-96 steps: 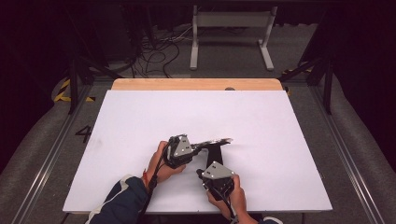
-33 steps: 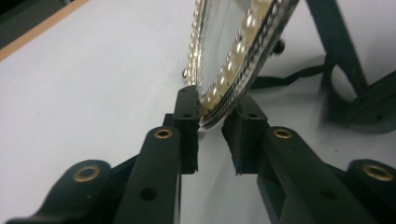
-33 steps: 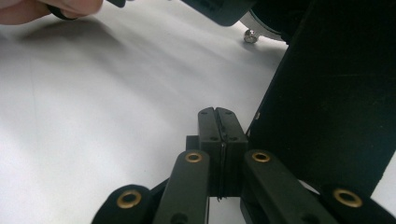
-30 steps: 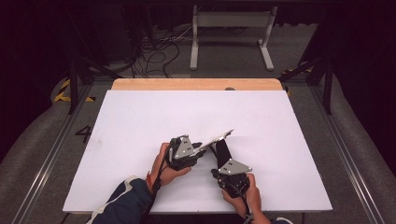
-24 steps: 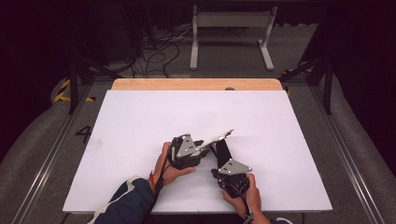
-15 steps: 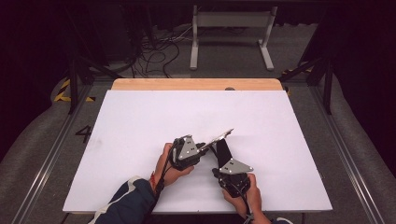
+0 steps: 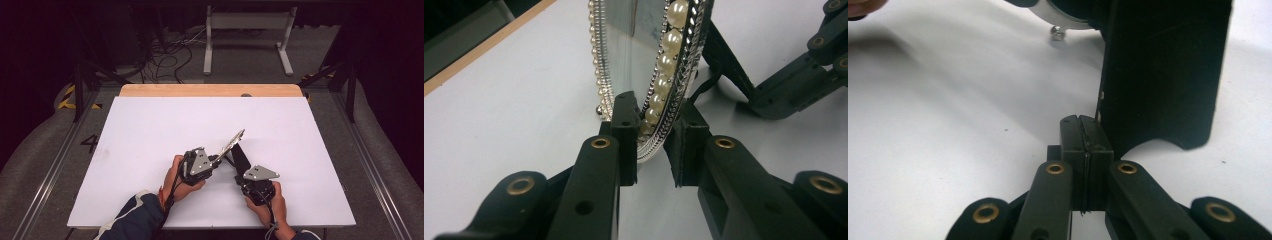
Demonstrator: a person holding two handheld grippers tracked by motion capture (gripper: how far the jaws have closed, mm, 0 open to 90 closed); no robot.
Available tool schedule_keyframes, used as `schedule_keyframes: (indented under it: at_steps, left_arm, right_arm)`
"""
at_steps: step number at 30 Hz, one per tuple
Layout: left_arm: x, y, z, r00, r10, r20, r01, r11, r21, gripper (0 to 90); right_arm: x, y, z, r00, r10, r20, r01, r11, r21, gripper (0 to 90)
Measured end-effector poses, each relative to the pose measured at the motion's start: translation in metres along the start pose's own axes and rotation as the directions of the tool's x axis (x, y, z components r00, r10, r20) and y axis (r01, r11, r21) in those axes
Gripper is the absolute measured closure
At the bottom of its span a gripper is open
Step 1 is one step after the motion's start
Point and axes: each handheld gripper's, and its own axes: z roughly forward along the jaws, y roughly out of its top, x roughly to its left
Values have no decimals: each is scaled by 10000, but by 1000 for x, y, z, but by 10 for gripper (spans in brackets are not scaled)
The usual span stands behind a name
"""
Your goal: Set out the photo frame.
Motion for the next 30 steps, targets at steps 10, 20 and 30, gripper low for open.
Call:
schedule_keyframes:
  at_steps: [10,20,30]
  left_arm:
    - [2,-1,-1,9998,-73,162,75,9999,-151,746]
    - [3,0,-3,9996,32,279,-26,9997,-226,758]
    - [-1,2,-3,9993,268,248,-266,9996,-65,749]
  right_arm:
    - [-1,0,-2,9999,50,-165,-51,9999,-98,900]
    - [0,-1,3,9999,-16,-109,15,10000,-60,900]
    - [-8,-2,2,9999,107,-133,-105,9998,167,900]
